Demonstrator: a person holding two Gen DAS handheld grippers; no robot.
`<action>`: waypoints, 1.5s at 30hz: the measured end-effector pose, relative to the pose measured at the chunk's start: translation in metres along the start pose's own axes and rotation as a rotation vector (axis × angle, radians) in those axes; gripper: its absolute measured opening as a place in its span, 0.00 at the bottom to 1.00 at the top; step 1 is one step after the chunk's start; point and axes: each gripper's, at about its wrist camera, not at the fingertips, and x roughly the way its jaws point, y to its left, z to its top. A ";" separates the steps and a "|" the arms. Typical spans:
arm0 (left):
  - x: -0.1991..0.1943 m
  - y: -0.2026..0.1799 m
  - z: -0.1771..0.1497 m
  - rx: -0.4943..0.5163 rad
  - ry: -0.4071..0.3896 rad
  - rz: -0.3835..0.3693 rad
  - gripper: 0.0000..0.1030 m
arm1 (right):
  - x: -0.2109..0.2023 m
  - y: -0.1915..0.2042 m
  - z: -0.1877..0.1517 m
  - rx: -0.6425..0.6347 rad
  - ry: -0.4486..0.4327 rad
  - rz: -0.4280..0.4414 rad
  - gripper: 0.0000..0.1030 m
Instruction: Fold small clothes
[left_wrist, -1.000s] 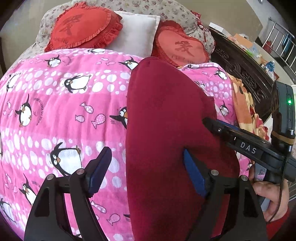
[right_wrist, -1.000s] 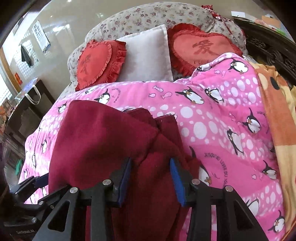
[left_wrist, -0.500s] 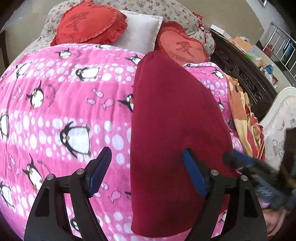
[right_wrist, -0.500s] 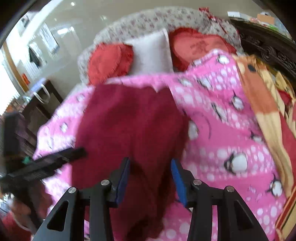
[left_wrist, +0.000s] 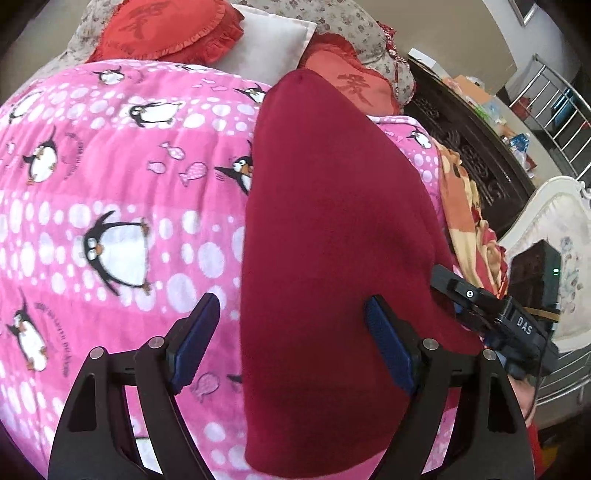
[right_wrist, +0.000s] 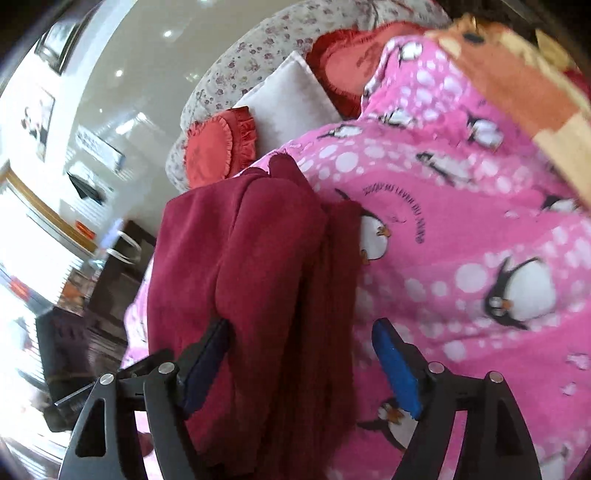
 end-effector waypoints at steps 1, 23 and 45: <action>0.003 0.000 0.001 -0.004 0.000 -0.006 0.84 | 0.002 -0.002 0.002 0.007 -0.001 0.006 0.82; -0.092 0.010 -0.032 0.001 -0.009 -0.032 0.65 | -0.035 0.088 -0.032 -0.038 0.107 0.215 0.38; -0.121 0.030 -0.111 0.005 -0.086 0.284 0.65 | -0.015 0.180 -0.150 -0.525 0.231 -0.150 0.26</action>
